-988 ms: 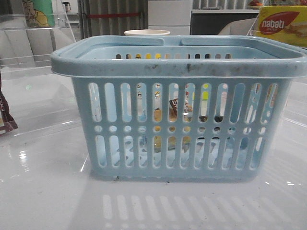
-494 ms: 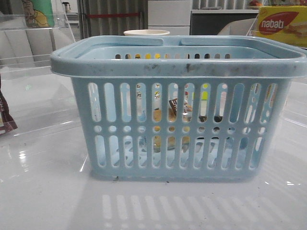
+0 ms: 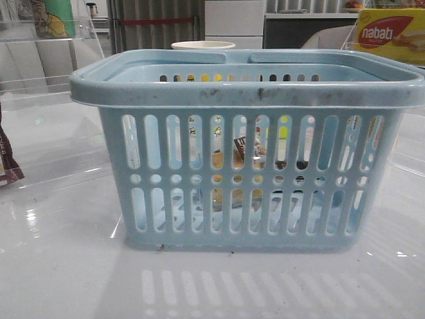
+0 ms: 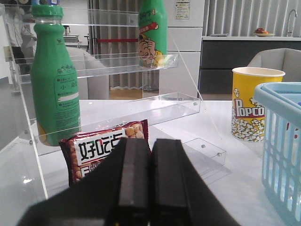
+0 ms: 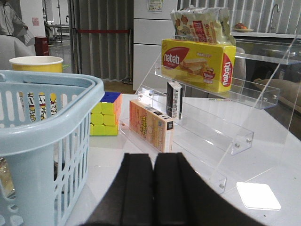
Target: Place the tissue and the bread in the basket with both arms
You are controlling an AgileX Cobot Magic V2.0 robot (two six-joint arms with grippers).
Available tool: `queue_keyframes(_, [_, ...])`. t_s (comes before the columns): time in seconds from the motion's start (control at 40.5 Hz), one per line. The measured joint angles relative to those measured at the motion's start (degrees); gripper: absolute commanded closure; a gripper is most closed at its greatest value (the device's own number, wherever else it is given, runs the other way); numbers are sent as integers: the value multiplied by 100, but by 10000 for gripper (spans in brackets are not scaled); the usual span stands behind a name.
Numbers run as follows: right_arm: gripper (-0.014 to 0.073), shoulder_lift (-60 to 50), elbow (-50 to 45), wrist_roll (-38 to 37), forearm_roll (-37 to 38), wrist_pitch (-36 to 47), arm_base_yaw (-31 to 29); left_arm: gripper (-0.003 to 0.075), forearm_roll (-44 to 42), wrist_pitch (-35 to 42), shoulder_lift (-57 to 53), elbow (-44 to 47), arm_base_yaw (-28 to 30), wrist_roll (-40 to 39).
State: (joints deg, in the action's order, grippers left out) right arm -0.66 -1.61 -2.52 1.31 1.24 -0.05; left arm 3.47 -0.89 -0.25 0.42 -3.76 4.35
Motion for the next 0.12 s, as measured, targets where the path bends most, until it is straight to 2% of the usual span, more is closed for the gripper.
queue_keyframes(0.123, [566,0,0,0,0,0,0,628,0,0,0,0,0,0])
